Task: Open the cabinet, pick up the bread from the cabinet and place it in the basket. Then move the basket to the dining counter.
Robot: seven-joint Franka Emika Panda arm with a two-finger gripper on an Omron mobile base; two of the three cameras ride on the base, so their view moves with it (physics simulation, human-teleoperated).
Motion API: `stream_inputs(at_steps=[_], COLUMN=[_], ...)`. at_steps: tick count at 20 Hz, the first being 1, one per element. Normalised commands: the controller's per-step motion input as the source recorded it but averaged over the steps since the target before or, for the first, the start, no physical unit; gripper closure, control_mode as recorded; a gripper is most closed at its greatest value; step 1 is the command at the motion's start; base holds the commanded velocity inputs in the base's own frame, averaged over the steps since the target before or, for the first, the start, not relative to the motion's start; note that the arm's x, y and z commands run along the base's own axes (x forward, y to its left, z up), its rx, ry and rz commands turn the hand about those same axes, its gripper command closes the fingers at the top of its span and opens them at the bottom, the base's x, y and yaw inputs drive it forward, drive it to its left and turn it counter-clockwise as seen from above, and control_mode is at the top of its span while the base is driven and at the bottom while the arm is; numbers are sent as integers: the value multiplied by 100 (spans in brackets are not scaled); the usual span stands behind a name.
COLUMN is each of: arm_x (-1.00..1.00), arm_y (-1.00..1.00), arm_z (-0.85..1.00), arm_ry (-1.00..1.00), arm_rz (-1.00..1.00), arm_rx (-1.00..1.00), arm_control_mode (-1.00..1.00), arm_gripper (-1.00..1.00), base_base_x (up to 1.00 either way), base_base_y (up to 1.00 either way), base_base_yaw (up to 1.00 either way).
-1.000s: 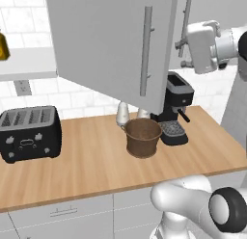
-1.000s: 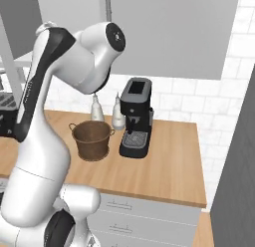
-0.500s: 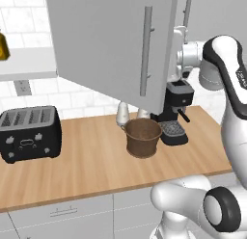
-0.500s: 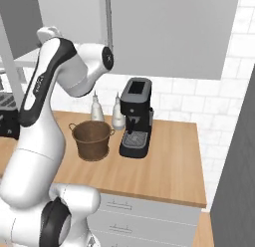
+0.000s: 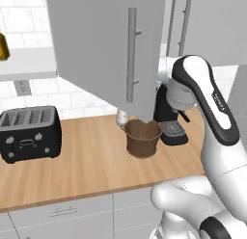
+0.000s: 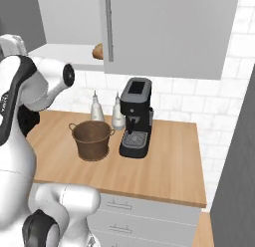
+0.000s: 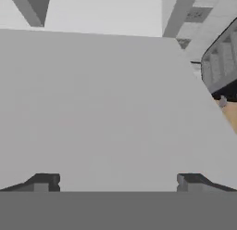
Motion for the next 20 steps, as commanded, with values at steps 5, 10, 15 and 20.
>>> stream_inputs(at_steps=[5,10,15,20], arm_x=[-96,-31,81,42], arm_y=[100,100,-35,-100], arm_z=[4,-2,-4,-7], arm_ry=[16,5,-5,-11], arm_rz=[14,7,-18,-9], arm_rx=[0,-2,-6,0], arm_control_mode=[-100,-100,-100,-100], arm_gripper=[-100,-100,-100,-100], base_base_x=[0,0,0,0], base_base_y=[0,0,0,0], base_base_yaw=[0,0,0,0])
